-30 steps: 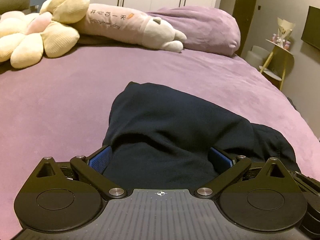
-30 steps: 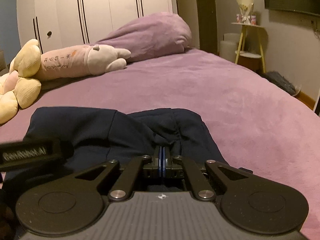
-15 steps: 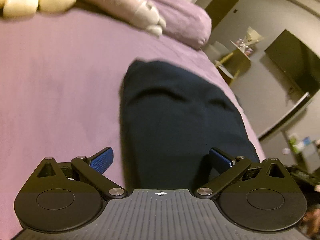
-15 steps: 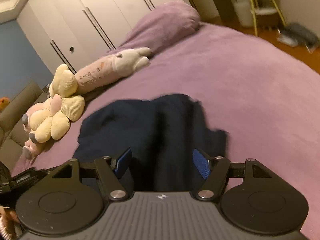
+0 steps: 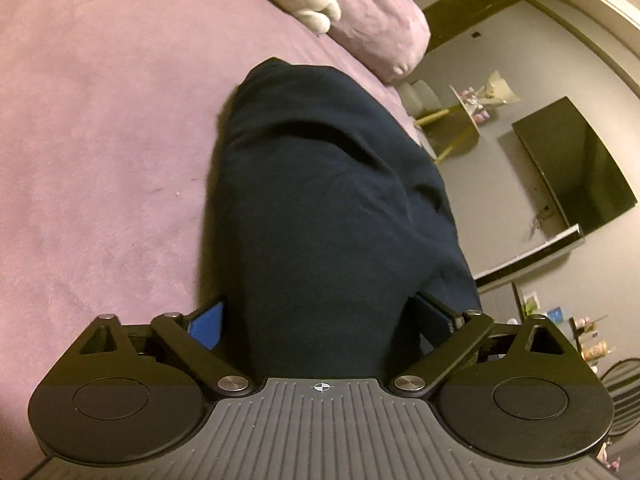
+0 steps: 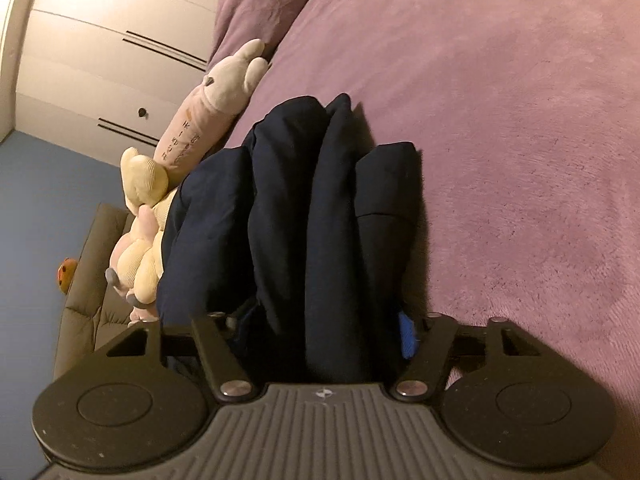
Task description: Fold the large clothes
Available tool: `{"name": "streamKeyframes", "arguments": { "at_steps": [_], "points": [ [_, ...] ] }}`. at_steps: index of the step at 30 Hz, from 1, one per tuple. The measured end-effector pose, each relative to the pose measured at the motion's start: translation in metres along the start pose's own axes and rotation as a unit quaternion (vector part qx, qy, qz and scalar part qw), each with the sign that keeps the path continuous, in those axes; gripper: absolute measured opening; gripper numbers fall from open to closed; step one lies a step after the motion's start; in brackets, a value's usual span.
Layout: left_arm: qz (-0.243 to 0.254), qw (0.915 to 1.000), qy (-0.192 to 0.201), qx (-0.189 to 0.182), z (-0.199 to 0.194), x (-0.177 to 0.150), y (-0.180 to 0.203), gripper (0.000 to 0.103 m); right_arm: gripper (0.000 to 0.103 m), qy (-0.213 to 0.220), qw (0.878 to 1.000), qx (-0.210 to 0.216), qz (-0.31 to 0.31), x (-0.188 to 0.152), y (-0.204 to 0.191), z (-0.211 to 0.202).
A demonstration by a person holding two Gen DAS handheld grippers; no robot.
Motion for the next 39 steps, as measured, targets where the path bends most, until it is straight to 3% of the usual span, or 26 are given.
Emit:
{"name": "streamKeyframes", "arguments": {
  "at_steps": [4,14,18,23,27,31,34,37,39],
  "points": [
    [0.005,0.9999,-0.001,-0.012,-0.007,0.002,0.002,0.089,0.052,0.001,1.0,-0.006,-0.024,0.002,-0.011,-0.001],
    [0.018,0.9993,0.008,-0.031,-0.025,0.013,0.006,0.082,0.051,-0.001,0.997,-0.019,-0.078,-0.004,-0.052,0.009],
    [0.025,0.999,0.034,-0.014,-0.055,0.025,-0.003,0.082,0.051,-0.015,0.996,-0.006,-0.085,-0.007,-0.077,0.028],
    [0.039,0.995,0.083,0.039,-0.107,0.048,-0.024,0.082,0.051,-0.055,0.993,0.025,-0.103,-0.023,-0.124,0.077],
    [0.012,0.9929,0.083,0.084,-0.128,0.052,-0.05,0.083,0.054,-0.074,0.989,0.035,-0.122,-0.041,-0.156,0.114],
    [0.014,0.9891,0.096,0.111,-0.139,0.041,-0.053,0.085,0.067,-0.059,0.99,-0.006,-0.131,-0.045,-0.158,0.111],
    [0.049,0.9843,0.114,0.125,-0.153,0.028,-0.034,0.089,0.068,-0.038,0.991,-0.032,-0.126,-0.046,-0.153,0.085],
    [0.076,0.9781,0.126,0.147,-0.166,0.004,-0.016,0.091,0.067,0.027,0.987,-0.061,-0.149,-0.053,-0.161,0.042],
    [0.098,0.9721,0.131,0.168,-0.172,-0.017,-0.005,0.094,0.061,0.09,0.971,-0.08,-0.205,-0.068,-0.187,0.016]
  ]
}}
Point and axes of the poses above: each gripper's, at about its wrist camera, not at the fingertips, and z roughly the way its jaws point, y to its right, x to its top, the point moved 4 cm from there along z, roughly the way its jaws point, and after that the axes turned 10 degrees about -x, right-handed, at the moved point
